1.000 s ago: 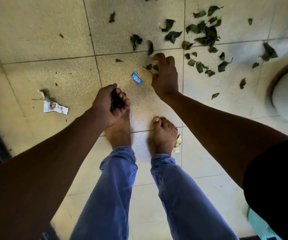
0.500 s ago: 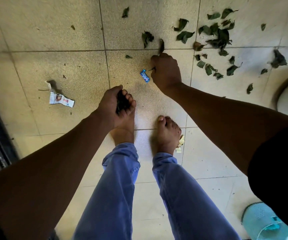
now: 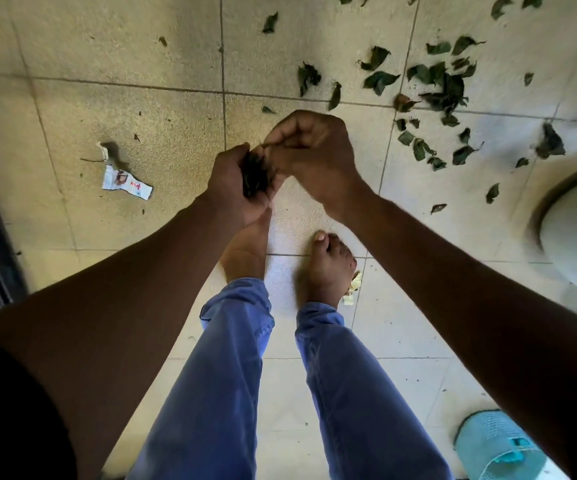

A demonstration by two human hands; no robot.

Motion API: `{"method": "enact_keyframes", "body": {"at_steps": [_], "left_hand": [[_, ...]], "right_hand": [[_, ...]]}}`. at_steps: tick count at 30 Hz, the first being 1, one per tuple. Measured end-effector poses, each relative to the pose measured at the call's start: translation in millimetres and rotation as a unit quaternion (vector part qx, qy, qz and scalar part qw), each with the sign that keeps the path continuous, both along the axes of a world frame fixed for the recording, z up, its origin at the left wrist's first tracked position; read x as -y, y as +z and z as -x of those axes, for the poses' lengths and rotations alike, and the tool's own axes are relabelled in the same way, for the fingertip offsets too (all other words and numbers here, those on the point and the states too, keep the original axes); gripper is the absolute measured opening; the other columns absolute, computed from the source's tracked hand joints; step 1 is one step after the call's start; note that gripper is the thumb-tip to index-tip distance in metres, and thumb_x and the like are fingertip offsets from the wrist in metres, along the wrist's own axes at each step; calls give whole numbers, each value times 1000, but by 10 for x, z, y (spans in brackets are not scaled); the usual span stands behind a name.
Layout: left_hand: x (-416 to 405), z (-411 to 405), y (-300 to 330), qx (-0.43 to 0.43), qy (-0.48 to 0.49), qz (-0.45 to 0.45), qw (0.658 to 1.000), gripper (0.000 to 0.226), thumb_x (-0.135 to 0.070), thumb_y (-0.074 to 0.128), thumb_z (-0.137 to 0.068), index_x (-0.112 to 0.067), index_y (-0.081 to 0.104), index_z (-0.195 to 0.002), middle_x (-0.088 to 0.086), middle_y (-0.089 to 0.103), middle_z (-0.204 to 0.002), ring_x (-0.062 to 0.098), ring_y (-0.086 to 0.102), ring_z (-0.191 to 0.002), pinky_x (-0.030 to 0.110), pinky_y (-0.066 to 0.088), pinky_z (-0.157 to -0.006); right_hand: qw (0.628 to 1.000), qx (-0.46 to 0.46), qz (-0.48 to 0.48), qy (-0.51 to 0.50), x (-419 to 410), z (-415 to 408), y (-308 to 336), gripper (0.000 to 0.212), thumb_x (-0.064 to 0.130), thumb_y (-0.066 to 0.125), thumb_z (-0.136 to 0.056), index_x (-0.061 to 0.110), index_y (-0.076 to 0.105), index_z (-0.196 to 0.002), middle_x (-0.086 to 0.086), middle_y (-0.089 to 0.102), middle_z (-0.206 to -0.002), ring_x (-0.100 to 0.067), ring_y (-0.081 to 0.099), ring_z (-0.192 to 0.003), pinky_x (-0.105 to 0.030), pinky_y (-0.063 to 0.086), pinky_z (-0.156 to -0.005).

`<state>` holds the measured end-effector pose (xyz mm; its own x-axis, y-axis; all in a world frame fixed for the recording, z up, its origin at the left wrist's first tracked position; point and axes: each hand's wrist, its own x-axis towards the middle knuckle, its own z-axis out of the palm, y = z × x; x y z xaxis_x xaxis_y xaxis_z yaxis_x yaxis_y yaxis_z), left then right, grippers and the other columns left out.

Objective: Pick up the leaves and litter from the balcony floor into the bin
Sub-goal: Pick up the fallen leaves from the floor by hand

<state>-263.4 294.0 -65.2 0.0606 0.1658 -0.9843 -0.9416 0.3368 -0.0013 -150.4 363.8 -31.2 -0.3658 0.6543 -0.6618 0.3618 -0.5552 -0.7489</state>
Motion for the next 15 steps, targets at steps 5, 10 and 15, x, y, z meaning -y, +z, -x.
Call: {"method": "enact_keyframes", "body": {"at_steps": [5, 10, 15], "left_hand": [[40, 48, -1, 25, 0, -51, 998, 30, -26, 39, -100, -10, 60, -85, 11, 63, -90, 24, 67, -88, 32, 51, -84], [65, 115, 78, 39, 15, -100, 994, 57, -22, 30, -104, -15, 56, -53, 2, 54, -59, 15, 60, -57, 20, 51, -61], [-29, 223, 69, 20, 74, -46, 996, 39, -14, 38, -100, -13, 52, -64, 1, 52, -64, 14, 56, -57, 19, 51, -57]], "right_hand": [[960, 157, -206, 109, 351, 189, -37, 10, 12, 68, -71, 20, 70, -77, 7, 71, -70, -11, 68, -67, -39, 57, -64], [874, 190, -355, 273, 449, 383, -19, 10, 9, 60, -75, 9, 70, -74, -9, 68, -68, -33, 64, -64, -28, 42, -57], [905, 136, -369, 159, 223, 263, 102, 33, 7, 54, -75, 13, 73, -101, -5, 71, -97, -25, 68, -80, -34, 55, -69]]}}
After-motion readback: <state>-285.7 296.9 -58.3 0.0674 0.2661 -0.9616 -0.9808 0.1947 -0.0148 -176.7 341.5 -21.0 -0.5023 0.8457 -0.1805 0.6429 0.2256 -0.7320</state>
